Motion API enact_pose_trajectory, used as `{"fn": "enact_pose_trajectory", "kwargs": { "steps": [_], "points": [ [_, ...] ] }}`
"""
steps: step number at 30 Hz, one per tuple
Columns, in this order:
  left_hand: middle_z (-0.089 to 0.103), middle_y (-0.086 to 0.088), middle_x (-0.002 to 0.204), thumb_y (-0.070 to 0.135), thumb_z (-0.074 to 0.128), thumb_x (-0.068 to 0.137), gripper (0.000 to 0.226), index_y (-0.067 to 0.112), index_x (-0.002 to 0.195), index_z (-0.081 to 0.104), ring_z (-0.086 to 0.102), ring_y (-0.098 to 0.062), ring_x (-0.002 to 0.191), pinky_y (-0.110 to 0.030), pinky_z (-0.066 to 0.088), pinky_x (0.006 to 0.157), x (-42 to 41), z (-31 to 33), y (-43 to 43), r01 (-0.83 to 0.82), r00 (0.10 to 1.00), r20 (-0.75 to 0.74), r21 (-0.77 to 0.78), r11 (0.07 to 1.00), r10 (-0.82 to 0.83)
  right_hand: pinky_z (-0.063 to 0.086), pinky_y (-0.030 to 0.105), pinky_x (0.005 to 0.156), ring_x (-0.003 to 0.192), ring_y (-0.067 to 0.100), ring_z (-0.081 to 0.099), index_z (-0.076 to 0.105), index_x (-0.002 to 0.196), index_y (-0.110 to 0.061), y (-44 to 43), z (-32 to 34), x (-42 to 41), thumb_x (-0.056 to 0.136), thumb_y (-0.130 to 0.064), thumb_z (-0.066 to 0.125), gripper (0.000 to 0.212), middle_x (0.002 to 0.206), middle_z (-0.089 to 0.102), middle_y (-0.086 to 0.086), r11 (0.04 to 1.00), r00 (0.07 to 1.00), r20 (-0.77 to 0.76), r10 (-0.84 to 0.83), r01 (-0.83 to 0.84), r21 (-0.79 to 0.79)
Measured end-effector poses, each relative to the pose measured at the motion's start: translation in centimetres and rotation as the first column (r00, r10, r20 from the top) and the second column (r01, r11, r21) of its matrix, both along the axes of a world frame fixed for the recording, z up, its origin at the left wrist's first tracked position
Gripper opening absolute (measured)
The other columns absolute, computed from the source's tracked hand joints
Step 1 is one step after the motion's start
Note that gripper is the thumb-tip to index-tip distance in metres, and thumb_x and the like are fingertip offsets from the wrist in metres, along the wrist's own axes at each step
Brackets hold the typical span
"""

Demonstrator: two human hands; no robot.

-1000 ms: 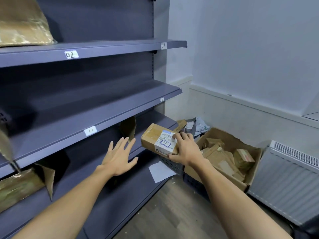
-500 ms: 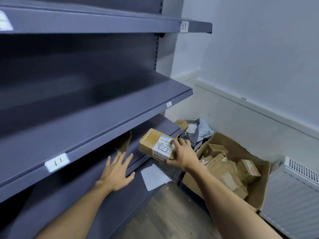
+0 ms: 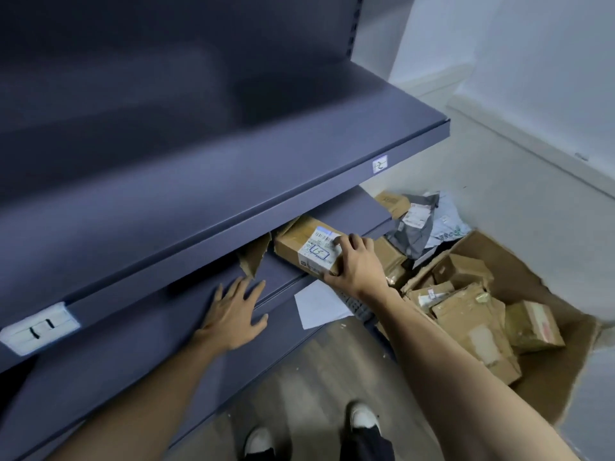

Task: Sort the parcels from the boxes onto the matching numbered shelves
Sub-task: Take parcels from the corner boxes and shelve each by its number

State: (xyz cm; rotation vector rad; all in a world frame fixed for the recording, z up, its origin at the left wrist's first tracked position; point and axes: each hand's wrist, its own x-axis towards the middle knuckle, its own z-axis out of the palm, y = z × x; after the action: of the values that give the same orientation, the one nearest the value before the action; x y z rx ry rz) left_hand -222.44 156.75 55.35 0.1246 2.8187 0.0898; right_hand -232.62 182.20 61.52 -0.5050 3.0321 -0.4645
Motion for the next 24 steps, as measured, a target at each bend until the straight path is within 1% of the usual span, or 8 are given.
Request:
{"fn": "enact_pose_trajectory", "kwargs": {
  "steps": [3,6,7,10,12,15,19,24],
  "points": [
    [0.023,-0.012,0.162,0.066,0.003,0.074,0.097,0.023,0.159,0.019,0.019,-0.029,0.151,-0.055,0.016,0.119,-0.6,-1.6,-0.1,-0.058,0.998,0.001,-0.02,0.998,0.058,0.043,0.038,0.09,0.116,0.03,0.038,0.049,0.129,-0.013,-0.4,-2.0,-2.4,0.077,-0.05,0.073,0.068,0.125,0.049,0.01,0.998,0.998,-0.031,0.052,-0.053,-0.034],
    [0.05,-0.022,0.142,0.059,0.025,0.085,0.08,0.014,0.147,0.048,0.039,-0.034,0.135,-0.063,0.04,0.105,-1.2,-3.0,0.2,-0.093,0.995,-0.018,-0.025,0.995,0.093,0.046,0.041,0.089,0.115,0.031,0.039,0.049,0.13,-0.013,-0.8,-4.4,-4.5,0.078,-0.051,0.072,0.068,0.128,0.048,0.013,0.991,0.991,-0.056,0.122,-0.124,-0.044],
    [0.055,-0.024,0.135,0.056,0.031,0.087,0.075,0.011,0.143,0.053,0.042,-0.035,0.13,-0.063,0.044,0.099,-1.3,-3.7,0.4,-0.101,0.994,-0.041,-0.041,0.994,0.1,0.047,0.044,0.089,0.114,0.033,0.04,0.05,0.129,-0.012,-0.8,-5.3,-4.9,0.078,-0.051,0.072,0.068,0.129,0.048,0.015,0.988,0.987,-0.074,0.146,-0.149,-0.048],
    [0.049,-0.025,0.14,0.053,0.036,0.093,0.071,0.011,0.149,0.045,0.045,-0.039,0.133,-0.063,0.036,0.107,-1.1,-5.7,1.3,-0.131,0.978,-0.169,-0.062,0.989,0.119,0.046,0.051,0.091,0.113,0.042,0.046,0.056,0.126,-0.012,-0.8,-8.1,-5.5,0.082,-0.057,0.067,0.065,0.138,0.048,0.023,0.982,0.966,-0.19,0.177,-0.185,-0.028],
    [0.045,-0.026,0.144,0.054,0.036,0.096,0.071,0.013,0.153,0.038,0.042,-0.041,0.138,-0.063,0.029,0.113,-0.9,-6.7,1.7,-0.14,0.963,-0.243,-0.092,0.986,0.114,0.038,0.057,0.101,0.125,0.043,0.044,0.056,0.129,-0.013,-0.4,-9.4,-5.4,0.087,-0.061,0.059,0.065,0.146,0.044,0.024,0.976,0.938,-0.276,0.207,-0.218,-0.01],
    [0.042,-0.03,0.144,0.056,0.037,0.096,0.072,0.017,0.155,0.033,0.04,-0.042,0.138,-0.06,0.028,0.112,-1.1,-6.7,1.7,-0.142,0.959,-0.266,-0.141,0.98,0.1,0.02,0.062,0.117,0.144,0.042,0.031,0.055,0.139,-0.012,0.9,-10.9,-5.8,0.091,-0.055,0.057,0.064,0.155,0.036,0.022,0.915,0.865,-0.357,0.352,-0.398,-0.062],
    [0.038,-0.031,0.145,0.06,0.034,0.094,0.074,0.017,0.156,0.033,0.038,-0.043,0.136,-0.059,0.03,0.108,-1.3,-7.0,1.5,-0.16,0.946,-0.31,-0.209,0.965,0.09,0.026,0.061,0.116,0.143,0.047,0.032,0.055,0.14,-0.011,1.1,-12.3,-7.3,0.095,-0.044,0.057,0.056,0.15,0.043,0.023,0.869,0.801,-0.416,0.431,-0.493,-0.048],
    [0.034,-0.03,0.151,0.062,0.031,0.095,0.074,0.021,0.157,0.03,0.029,-0.048,0.143,-0.062,0.025,0.114,-1.2,-7.9,1.6,-0.211,0.921,-0.372,-0.234,0.949,0.113,0.032,0.058,0.111,0.139,0.049,0.034,0.057,0.137,-0.01,-3.1,-12.5,-9.4,0.094,-0.043,0.056,0.054,0.143,0.048,0.026,0.883,0.812,-0.435,0.389,-0.463,-0.075]
  ]
}}
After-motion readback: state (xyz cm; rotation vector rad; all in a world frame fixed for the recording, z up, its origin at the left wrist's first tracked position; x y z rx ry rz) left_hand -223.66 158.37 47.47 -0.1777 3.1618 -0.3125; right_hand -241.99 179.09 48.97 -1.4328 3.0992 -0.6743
